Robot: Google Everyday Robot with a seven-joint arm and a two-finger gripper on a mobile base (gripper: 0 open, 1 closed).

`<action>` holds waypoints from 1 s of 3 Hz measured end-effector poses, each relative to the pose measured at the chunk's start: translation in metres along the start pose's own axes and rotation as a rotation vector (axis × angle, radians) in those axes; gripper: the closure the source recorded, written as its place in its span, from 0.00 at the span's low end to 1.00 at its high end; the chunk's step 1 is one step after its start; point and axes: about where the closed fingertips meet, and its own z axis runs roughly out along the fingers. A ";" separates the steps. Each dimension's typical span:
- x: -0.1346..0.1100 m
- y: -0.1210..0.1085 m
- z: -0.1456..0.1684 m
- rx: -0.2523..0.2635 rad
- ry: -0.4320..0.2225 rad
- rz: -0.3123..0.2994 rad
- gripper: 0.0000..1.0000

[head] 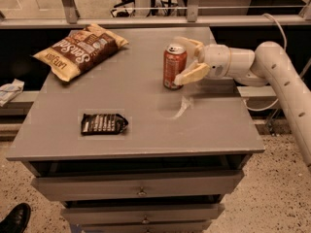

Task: Place coke can upright

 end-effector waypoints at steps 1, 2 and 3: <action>-0.004 0.000 -0.010 0.005 0.131 -0.064 0.00; -0.013 -0.005 -0.041 0.035 0.257 -0.135 0.00; -0.015 -0.008 -0.051 0.047 0.286 -0.151 0.00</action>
Offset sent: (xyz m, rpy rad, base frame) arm 0.0044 -0.1186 0.0274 -0.4735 -0.1846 -0.1586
